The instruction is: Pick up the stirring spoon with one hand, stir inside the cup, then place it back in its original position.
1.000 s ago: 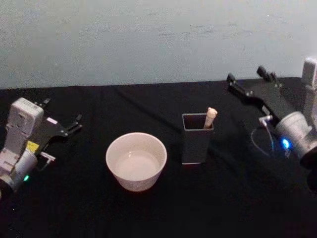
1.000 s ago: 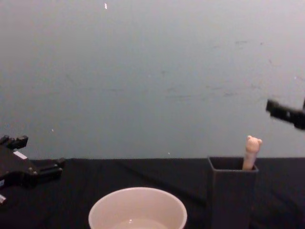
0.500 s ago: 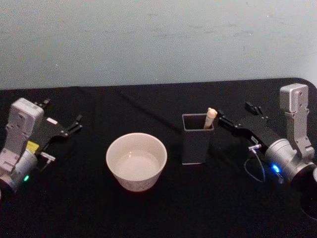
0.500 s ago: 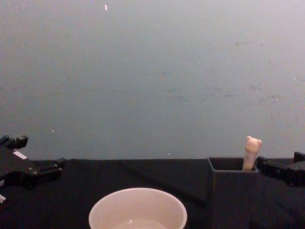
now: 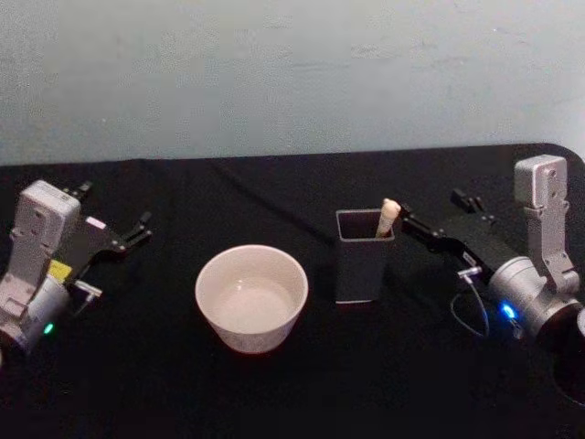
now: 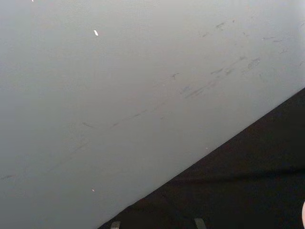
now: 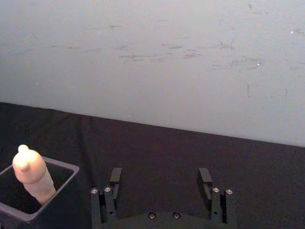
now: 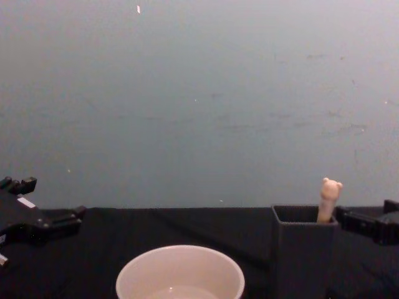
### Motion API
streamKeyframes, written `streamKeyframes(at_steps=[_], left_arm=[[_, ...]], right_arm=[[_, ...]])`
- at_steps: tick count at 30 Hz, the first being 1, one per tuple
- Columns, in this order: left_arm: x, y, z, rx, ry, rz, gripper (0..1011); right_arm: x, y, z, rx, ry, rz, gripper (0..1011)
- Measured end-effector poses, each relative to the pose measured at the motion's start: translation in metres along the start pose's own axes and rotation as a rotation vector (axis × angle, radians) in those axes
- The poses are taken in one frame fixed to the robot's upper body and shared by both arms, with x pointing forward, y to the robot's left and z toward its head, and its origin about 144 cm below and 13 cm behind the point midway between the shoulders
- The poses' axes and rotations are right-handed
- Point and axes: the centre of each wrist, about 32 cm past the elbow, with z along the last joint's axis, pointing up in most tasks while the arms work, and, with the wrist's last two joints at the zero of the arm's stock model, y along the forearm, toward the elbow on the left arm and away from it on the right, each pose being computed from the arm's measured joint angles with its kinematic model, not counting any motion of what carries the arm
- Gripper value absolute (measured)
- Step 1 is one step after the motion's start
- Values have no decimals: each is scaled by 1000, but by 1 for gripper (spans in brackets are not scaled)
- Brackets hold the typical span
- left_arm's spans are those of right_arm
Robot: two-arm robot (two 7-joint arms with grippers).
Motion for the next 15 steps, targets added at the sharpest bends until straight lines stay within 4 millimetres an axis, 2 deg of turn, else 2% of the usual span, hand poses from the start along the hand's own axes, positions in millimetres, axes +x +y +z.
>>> streamKeyframes(at_steps=[15], left_arm=[[0, 0, 0, 0, 0, 0, 1001]], right_arm=[[0, 0, 0, 2, 1, 2, 1002]])
